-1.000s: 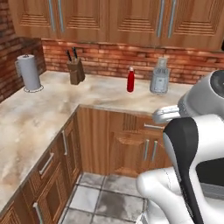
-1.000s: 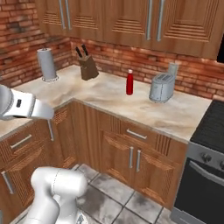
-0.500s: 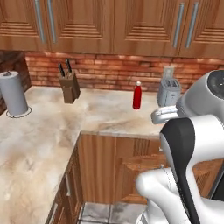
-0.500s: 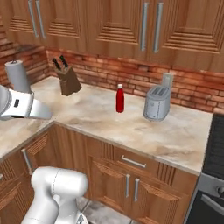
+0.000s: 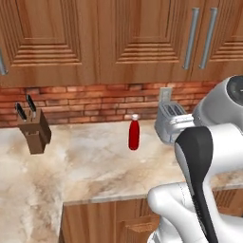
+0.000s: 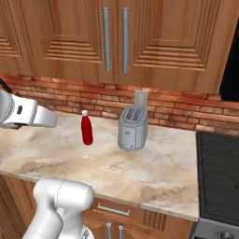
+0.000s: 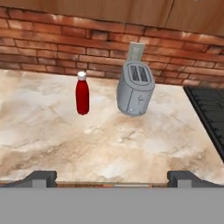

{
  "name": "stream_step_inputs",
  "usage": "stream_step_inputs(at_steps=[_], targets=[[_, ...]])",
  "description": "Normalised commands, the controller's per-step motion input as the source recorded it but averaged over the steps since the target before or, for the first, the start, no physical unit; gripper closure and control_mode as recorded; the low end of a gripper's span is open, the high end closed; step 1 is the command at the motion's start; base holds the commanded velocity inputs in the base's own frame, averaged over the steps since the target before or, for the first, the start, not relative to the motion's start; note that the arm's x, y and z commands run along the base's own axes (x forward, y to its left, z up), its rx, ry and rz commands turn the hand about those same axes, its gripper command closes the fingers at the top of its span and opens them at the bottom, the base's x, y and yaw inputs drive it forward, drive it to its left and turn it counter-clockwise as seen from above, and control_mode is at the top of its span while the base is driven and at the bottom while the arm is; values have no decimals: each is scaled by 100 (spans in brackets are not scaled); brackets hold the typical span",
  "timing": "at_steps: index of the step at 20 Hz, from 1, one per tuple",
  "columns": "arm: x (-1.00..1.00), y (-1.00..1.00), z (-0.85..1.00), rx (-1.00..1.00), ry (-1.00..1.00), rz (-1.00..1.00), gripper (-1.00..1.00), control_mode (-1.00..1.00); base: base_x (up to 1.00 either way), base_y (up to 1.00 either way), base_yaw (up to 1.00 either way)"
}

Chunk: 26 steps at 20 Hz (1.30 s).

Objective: Move the drinks to the dining counter.

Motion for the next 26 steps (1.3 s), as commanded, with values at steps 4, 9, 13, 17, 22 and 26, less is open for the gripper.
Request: stream_step_inputs(at_steps=[4,9,13,17,22,26], targets=[[0,0,0,0,0,0,-100,100,82,32,-29],[0,0,0,0,0,0,-100,100,94,51,-3],[0,0,0,0,0,0,-100,100,93,16,26],[0,0,0,0,0,0,-100,100,100,1,43],[0,0,0,0,0,0,-100,100,77,-1,45],[31,-2,-2,26,0,37,-100,-100,0,0,0]])
